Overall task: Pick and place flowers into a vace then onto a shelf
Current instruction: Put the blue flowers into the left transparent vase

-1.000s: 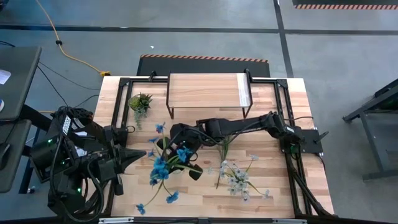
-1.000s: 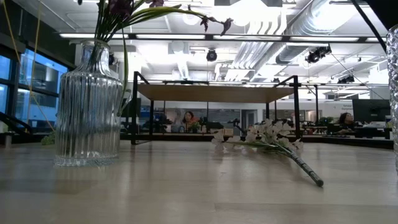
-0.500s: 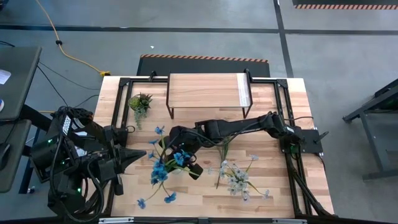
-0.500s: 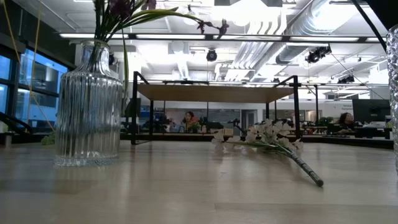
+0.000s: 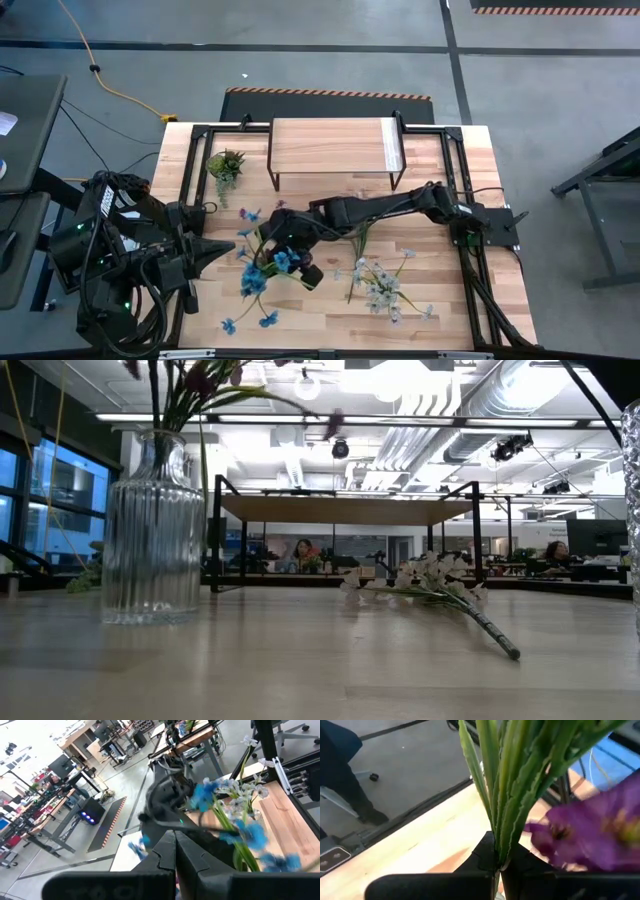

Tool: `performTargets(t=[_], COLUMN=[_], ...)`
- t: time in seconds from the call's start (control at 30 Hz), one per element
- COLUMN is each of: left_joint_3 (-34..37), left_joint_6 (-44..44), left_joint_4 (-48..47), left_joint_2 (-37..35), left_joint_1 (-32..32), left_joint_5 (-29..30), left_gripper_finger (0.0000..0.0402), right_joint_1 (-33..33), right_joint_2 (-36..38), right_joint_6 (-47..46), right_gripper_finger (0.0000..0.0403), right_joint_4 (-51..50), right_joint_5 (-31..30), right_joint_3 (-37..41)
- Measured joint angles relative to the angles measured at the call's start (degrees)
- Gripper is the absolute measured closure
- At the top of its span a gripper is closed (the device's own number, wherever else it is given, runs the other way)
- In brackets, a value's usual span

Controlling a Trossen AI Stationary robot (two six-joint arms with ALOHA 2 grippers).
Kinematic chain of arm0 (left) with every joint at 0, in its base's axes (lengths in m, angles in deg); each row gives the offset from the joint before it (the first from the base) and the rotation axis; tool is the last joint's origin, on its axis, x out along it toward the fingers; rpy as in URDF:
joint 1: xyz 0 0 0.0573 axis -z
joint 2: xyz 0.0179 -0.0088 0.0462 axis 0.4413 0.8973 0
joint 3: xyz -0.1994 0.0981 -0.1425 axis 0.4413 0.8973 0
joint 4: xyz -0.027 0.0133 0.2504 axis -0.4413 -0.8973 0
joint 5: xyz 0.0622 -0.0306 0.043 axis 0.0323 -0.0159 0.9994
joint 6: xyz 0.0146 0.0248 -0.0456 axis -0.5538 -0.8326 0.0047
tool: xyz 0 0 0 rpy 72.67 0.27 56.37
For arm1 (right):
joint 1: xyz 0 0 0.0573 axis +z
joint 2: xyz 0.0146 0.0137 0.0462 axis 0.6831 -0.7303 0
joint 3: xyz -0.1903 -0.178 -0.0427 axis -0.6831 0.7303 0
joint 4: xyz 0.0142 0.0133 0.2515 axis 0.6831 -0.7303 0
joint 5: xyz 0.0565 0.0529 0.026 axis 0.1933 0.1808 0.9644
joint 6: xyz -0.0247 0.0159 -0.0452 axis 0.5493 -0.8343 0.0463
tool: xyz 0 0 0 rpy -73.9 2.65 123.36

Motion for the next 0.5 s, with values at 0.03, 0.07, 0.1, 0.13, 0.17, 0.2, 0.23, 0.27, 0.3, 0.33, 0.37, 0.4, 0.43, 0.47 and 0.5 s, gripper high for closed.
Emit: performTargets(t=[0.03, 0.07, 0.1, 0.13, 0.17, 0.2, 0.23, 0.27, 0.3, 0.33, 0.37, 0.4, 0.43, 0.47, 0.5], left_joint_3=[0.0, 0.0, 0.0, 0.0, 0.0, 0.0, 0.0, 0.0, 0.0, 0.0, 0.0, 0.0, 0.0, 0.0, 0.0], left_joint_6=[0.0, 0.0, 0.0, 0.0, 0.0, 0.0, 0.0, 0.0, 0.0, 0.0, 0.0, 0.0, 0.0, 0.0, 0.0], left_joint_4=[0.0, 0.0, 0.0, 0.0, 0.0, 0.0, 0.0, 0.0, 0.0, 0.0, 0.0, 0.0, 0.0, 0.0, 0.0], left_joint_2=[0.0, 0.0, 0.0, 0.0, 0.0, 0.0, 0.0, 0.0, 0.0, 0.0, 0.0, 0.0, 0.0, 0.0, 0.0], left_joint_1=[0.0, 0.0, 0.0, 0.0, 0.0, 0.0, 0.0, 0.0, 0.0, 0.0, 0.0, 0.0, 0.0, 0.0, 0.0], left_joint_5=[0.0, 0.0, 0.0, 0.0, 0.0, 0.0, 0.0, 0.0, 0.0, 0.0, 0.0, 0.0, 0.0, 0.0, 0.0], left_gripper_finger=[0.0364, 0.0364, 0.0364, 0.0364, 0.0364, 0.0364, 0.0364, 0.0364, 0.0364, 0.0364, 0.0364, 0.0364, 0.0364, 0.0364, 0.0364], right_joint_1=[0.1, 0.2, 0.3, 0.4, 0.5, 0.6, 0.6, 0.6, 0.7, 0.7, 0.6, 0.6, 0.6, 0.6, 0.6], right_joint_2=[-0.3, -0.3, -0.3, -0.3, -0.3, -0.3, -0.3, -0.3, -0.3, -0.3, -0.3, -0.3, -0.3, -0.3, -0.3], right_joint_6=[0.0, 0.0, 0.0, 0.1, 0.2, 0.3, 0.5, 0.5, 0.4, 0.4, 0.4, 0.4, 0.5, 0.5, 0.6], right_gripper_finger=[0.0403, 0.0403, 0.0403, 0.0403, 0.0403, 0.0403, 0.0403, 0.0403, 0.0403, 0.0403, 0.0403, 0.0403, 0.0403, 0.0403, 0.0403], right_joint_4=[0.1, 0.2, 0.2, 0.3, 0.4, 0.4, 0.4, 0.4, 0.3, 0.2, 0.0, -0.2, -0.4, -0.6, -0.8], right_joint_5=[-0.2, -0.3, -0.4, -0.5, -1.2, -2.0, -2.4, -2.4, -2.3, -2.3, -2.4, -2.4, -2.4, -2.4, -2.4], right_joint_3=[0.0, 0.0, 0.0, 0.0, 0.0, 0.0, 0.0, 0.0, 0.0, 0.0, 0.0, 0.0, 0.0, 0.0, 0.0])
